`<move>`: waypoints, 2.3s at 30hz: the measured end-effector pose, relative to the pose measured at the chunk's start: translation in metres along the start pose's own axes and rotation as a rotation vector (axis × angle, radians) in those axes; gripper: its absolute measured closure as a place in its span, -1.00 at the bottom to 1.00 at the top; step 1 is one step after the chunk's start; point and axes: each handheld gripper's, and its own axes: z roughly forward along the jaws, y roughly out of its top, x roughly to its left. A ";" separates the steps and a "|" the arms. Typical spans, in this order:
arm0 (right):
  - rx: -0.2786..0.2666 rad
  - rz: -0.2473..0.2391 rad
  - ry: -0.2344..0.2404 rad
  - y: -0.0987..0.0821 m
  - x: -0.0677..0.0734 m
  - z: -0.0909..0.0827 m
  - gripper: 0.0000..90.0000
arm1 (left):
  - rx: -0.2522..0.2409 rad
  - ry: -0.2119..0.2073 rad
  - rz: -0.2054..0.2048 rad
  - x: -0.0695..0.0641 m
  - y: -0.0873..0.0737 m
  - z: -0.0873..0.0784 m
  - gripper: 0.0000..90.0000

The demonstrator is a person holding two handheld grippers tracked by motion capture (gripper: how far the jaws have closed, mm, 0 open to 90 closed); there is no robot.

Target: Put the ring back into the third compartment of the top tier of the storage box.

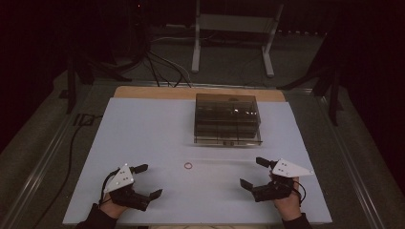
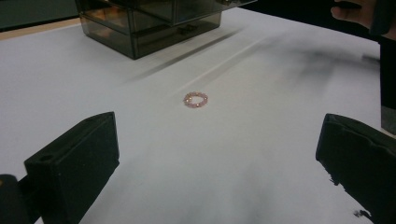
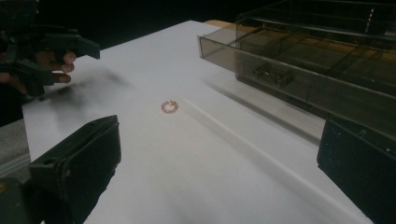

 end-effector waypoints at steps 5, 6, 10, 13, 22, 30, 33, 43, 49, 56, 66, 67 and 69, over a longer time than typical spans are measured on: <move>-0.009 0.014 0.022 0.004 0.000 0.003 -1.00 | 0.000 0.001 0.001 0.000 0.000 0.000 -0.99; -0.010 0.008 0.024 0.006 0.001 0.005 -1.00 | -0.001 0.000 -0.001 0.000 0.000 0.000 -0.99; -0.014 0.003 0.031 0.011 0.002 0.009 -1.00 | 0.001 -0.001 0.001 0.000 0.000 0.000 -0.99; -0.018 0.003 0.036 0.013 0.002 0.011 -1.00 | 0.001 -0.002 0.001 0.000 0.000 0.000 -0.99; -0.014 -0.005 0.044 0.021 0.004 0.025 -1.00 | 0.001 -0.001 0.000 0.000 0.000 0.000 -0.99; -0.005 -0.008 0.057 0.026 0.006 0.036 -1.00 | 0.002 -0.007 0.002 0.000 0.000 0.001 -0.99; -0.004 -0.008 0.062 0.027 0.007 0.039 -1.00 | 0.003 -0.008 0.004 -0.001 0.000 0.001 -0.99; 0.009 -0.027 0.078 0.032 0.012 0.054 -1.00 | 0.001 -0.009 0.004 -0.001 0.000 0.001 -0.99; 0.018 -0.029 0.089 0.033 0.014 0.062 -1.00 | 0.000 -0.001 0.001 0.000 0.000 0.001 -0.99; 0.038 -0.032 0.095 0.032 0.017 0.072 -1.00 | 0.005 -0.002 0.003 -0.001 0.000 0.001 -0.99; 0.052 -0.024 0.101 0.034 0.021 0.085 -1.00 | 0.003 0.001 0.004 -0.001 0.000 0.001 -0.99; 0.052 -0.024 0.101 0.034 0.021 0.085 -1.00 | 0.003 0.001 0.004 -0.001 0.000 0.001 -0.99; 0.056 -0.025 0.103 0.034 0.022 0.088 -1.00 | 0.003 0.001 0.002 0.000 0.000 0.001 -0.99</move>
